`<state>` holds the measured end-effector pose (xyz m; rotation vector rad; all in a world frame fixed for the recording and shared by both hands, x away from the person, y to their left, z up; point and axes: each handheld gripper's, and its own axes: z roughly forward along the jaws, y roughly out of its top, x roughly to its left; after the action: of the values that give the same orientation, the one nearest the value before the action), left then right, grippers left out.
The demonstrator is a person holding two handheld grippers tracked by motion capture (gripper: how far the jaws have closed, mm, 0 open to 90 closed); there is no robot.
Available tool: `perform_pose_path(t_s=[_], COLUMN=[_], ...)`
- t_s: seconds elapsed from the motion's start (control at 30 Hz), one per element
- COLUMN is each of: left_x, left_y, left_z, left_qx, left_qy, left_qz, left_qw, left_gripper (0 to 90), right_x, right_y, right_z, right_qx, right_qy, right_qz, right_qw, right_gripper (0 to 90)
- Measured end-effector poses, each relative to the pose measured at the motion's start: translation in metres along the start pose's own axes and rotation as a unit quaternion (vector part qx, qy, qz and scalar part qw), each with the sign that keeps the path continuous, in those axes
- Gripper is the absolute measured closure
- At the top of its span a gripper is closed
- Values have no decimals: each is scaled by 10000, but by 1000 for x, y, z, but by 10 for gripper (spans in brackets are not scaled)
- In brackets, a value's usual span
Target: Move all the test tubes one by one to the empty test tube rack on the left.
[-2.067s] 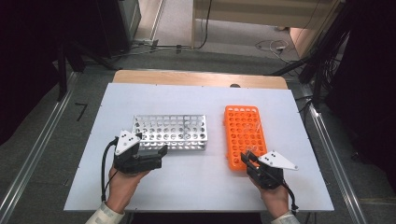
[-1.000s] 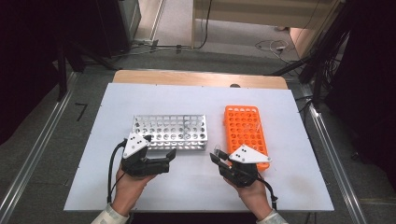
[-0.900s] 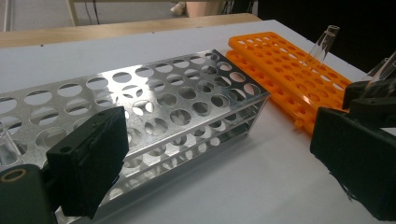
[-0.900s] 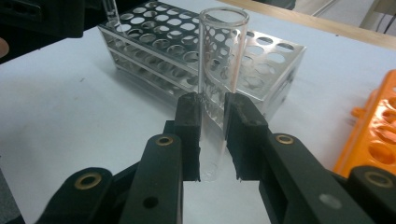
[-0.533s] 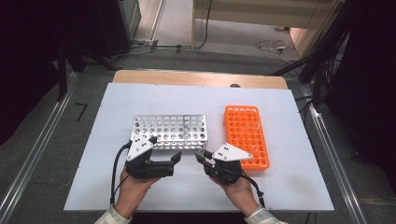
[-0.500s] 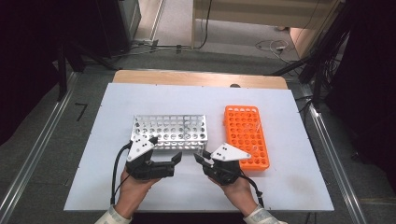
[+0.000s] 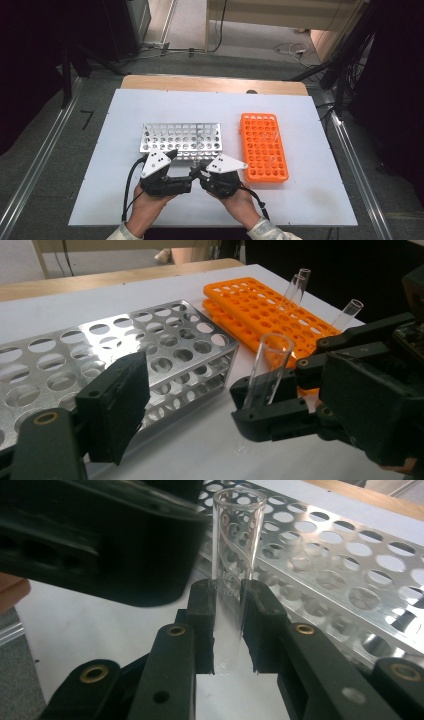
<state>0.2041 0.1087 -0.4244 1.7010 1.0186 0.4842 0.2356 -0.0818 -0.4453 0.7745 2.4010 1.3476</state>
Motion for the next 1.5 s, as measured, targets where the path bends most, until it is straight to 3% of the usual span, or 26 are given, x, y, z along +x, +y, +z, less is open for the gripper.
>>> perform_pose_path(t_s=[0.13,0.33,0.5,0.67,0.9,1.2,1.4,1.5], left_x=[-3,-5,-6,-6,-5,2,9,13], left_y=[-1,-3,-4,-4,-3,-1,3,5], left_z=[0,1,3,3,3,1,-3,-5], left_qx=[13,8,85,134,128,100,34,10], left_qy=[-50,-67,-94,-110,-130,-85,4,58], left_qz=[148,333,389,413,374,230,126,90], left_qw=[9999,9994,9992,9990,9991,9996,9999,9999], left_gripper=[239,458,625,737,750,750,750,750], right_x=[5,7,6,6,6,0,-6,-9], right_y=[2,2,2,1,1,0,-1,-3], right_z=[4,5,5,5,5,2,-2,-5], right_qx=[-6,40,43,51,41,38,79,99], right_qy=[88,135,126,127,160,264,229,195], right_qz=[-33,-57,-47,-50,-13,73,147,295], right_qw=[10000,9999,9999,9999,9999,9996,9996,9993], right_gripper=[728,728,728,728,710,463,360,309])
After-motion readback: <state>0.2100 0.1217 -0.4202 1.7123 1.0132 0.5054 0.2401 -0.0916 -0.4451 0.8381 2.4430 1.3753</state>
